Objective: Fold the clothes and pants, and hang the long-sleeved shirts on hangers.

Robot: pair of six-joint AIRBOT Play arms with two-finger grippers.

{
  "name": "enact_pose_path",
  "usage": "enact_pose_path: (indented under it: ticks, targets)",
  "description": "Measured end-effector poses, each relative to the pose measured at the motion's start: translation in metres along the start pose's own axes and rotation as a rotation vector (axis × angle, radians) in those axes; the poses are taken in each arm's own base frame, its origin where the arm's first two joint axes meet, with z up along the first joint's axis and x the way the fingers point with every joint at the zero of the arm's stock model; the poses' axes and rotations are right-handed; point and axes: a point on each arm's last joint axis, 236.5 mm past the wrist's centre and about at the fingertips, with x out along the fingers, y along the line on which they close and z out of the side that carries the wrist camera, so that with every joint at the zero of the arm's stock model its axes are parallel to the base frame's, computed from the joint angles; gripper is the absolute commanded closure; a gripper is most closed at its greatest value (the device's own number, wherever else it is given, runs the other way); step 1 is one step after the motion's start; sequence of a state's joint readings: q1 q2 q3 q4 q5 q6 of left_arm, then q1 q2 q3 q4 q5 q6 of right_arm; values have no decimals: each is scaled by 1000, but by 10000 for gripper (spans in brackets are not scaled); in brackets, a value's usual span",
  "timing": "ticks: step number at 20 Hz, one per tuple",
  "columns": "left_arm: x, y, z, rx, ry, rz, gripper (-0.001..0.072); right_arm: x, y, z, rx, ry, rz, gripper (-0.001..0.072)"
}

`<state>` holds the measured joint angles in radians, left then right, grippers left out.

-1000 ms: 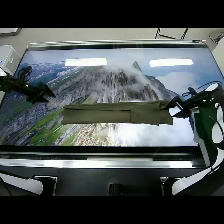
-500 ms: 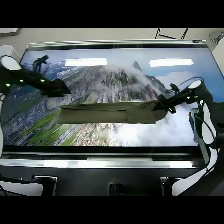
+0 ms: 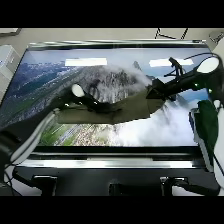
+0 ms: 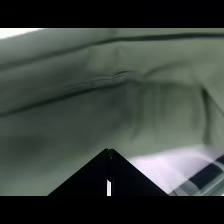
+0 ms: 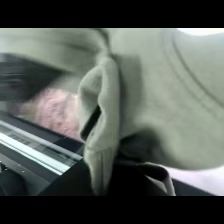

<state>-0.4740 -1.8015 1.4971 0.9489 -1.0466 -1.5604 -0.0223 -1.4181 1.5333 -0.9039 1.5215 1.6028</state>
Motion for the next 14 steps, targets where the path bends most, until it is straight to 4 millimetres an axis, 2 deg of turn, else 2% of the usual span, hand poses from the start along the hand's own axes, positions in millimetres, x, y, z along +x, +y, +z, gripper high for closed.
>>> enact_pose_path:
  ticks: [3, 5, 7, 9, 11, 12, 14]
  targets:
    - [51, -36, -20, -80, 42, -96, 685, -23, 41, -18, -57, -55, 16, 675]
    - [77, -77, -24, -174, 29, -214, 685, -34, 63, -30, -87, -77, 30, 675]
    - [93, -114, -21, -270, -15, -316, 685, -41, 74, -39, -93, -85, 36, 675]
    - [101, -134, -18, -330, -48, -372, 689, -44, 78, -43, -86, -88, 38, 675]
    - [96, -135, -10, -319, -81, -385, 690, -38, 79, -40, -78, -87, 43, 675]
    - [88, -127, -2, -296, -99, -370, 690, -30, 81, -34, -79, -83, 56, 675]
    - [57, -94, 16, -237, -137, -295, 689, -4, 87, -25, -88, -49, 100, 675]
